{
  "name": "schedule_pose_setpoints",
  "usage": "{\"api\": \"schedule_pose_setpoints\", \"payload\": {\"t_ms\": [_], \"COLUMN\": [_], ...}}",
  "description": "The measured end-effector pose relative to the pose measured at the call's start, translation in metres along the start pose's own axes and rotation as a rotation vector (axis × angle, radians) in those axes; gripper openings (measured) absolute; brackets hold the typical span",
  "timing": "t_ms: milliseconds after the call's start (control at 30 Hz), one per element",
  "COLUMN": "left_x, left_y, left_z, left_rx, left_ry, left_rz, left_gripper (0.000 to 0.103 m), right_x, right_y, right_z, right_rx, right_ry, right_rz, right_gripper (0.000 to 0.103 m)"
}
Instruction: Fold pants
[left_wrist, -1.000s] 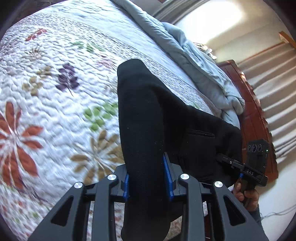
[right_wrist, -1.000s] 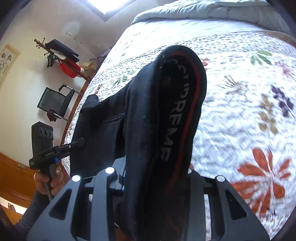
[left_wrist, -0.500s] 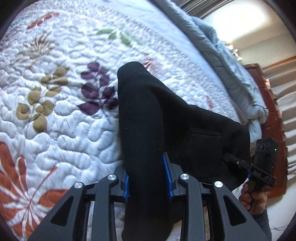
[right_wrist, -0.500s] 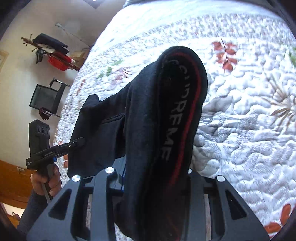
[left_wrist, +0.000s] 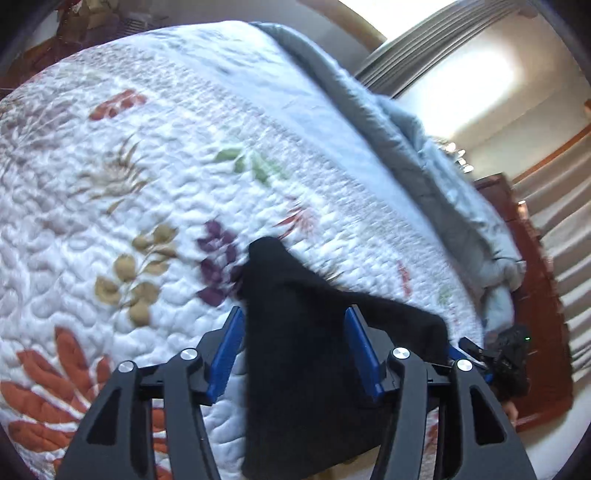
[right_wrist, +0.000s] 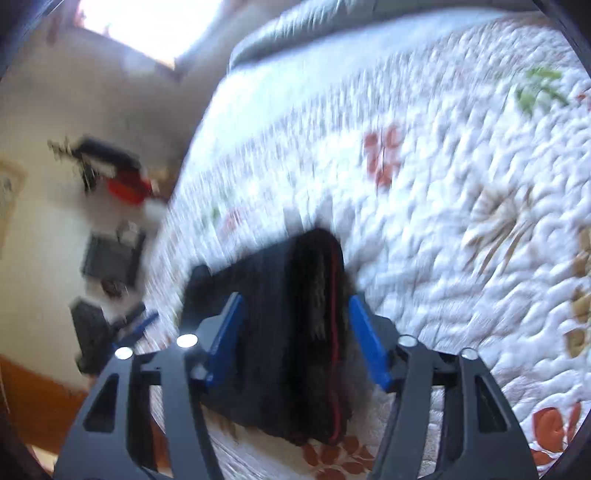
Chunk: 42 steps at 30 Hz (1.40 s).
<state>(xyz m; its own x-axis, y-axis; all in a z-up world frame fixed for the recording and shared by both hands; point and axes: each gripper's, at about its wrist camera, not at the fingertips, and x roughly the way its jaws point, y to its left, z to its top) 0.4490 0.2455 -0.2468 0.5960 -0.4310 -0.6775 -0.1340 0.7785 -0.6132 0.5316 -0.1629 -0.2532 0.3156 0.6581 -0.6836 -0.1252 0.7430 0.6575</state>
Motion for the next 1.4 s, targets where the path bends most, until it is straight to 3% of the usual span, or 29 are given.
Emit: {"api": "schedule_pose_setpoints", "payload": {"t_ms": [100, 267, 367, 400, 433, 567, 633, 700, 800, 900, 1000, 1067, 1100, 1200, 1300, 1333, 1400], "left_x": [0.017, 0.073, 0.096, 0.102, 0.103, 0.086, 0.063, 0.032, -0.001, 0.002, 0.027, 0.030, 0.025, -0.010, -0.054, -0.071, -0.114], "left_y": [-0.016, -0.009, 0.012, 0.018, 0.025, 0.019, 0.009, -0.002, -0.011, -0.006, 0.018, 0.029, 0.030, 0.027, 0.014, 0.008, -0.010], "left_z": [0.017, 0.032, 0.031, 0.031, 0.029, 0.026, 0.021, 0.007, -0.030, -0.066, -0.086, -0.094, -0.095, -0.101, -0.118, -0.126, -0.149], "left_rx": [0.005, -0.049, -0.094, -0.113, -0.136, -0.133, -0.092, -0.033, 0.036, 0.059, 0.002, -0.032, -0.048, -0.079, -0.040, -0.028, 0.022], "left_ry": [0.036, 0.115, 0.128, 0.135, 0.137, 0.110, 0.059, 0.005, -0.012, 0.041, 0.138, 0.144, 0.135, 0.092, 0.044, 0.029, -0.027], "left_rz": [-0.133, -0.136, -0.071, -0.068, -0.075, -0.085, -0.062, -0.027, -0.021, 0.016, 0.053, 0.060, 0.057, 0.035, 0.066, 0.067, 0.091], "left_gripper": [0.057, 0.057, 0.052, 0.051, 0.051, 0.055, 0.066, 0.073, 0.078, 0.078, 0.077, 0.076, 0.076, 0.077, 0.082, 0.084, 0.091], "right_x": [-0.001, 0.063, 0.088, 0.095, 0.094, 0.079, 0.053, 0.026, 0.007, 0.026, 0.047, 0.042, 0.035, -0.012, -0.059, -0.072, -0.099], "right_y": [0.020, 0.034, 0.008, -0.007, -0.020, -0.020, -0.004, 0.016, 0.033, 0.020, -0.010, -0.022, -0.019, 0.009, 0.034, 0.039, 0.053], "right_z": [0.012, 0.015, 0.018, 0.019, 0.018, 0.017, 0.013, -0.002, -0.031, -0.061, -0.073, -0.077, -0.078, -0.089, -0.115, -0.125, -0.150], "right_rx": [-0.022, 0.015, 0.076, 0.111, 0.125, 0.116, 0.066, 0.006, -0.050, -0.039, 0.033, 0.113, 0.127, 0.086, 0.036, 0.030, 0.009], "right_ry": [-0.020, 0.089, 0.109, 0.116, 0.119, 0.115, 0.066, 0.031, 0.043, 0.110, 0.131, 0.117, 0.102, 0.018, -0.039, -0.051, -0.082], "right_rz": [0.070, 0.108, 0.043, 0.031, 0.031, 0.099, 0.123, 0.165, 0.188, 0.124, 0.067, 0.098, 0.097, 0.103, 0.078, 0.067, 0.041], "right_gripper": [0.053, 0.048, 0.025, 0.006, 0.000, 0.005, 0.027, 0.028, 0.028, 0.026, 0.000, 0.000, 0.004, 0.043, 0.054, 0.066, 0.079]}}
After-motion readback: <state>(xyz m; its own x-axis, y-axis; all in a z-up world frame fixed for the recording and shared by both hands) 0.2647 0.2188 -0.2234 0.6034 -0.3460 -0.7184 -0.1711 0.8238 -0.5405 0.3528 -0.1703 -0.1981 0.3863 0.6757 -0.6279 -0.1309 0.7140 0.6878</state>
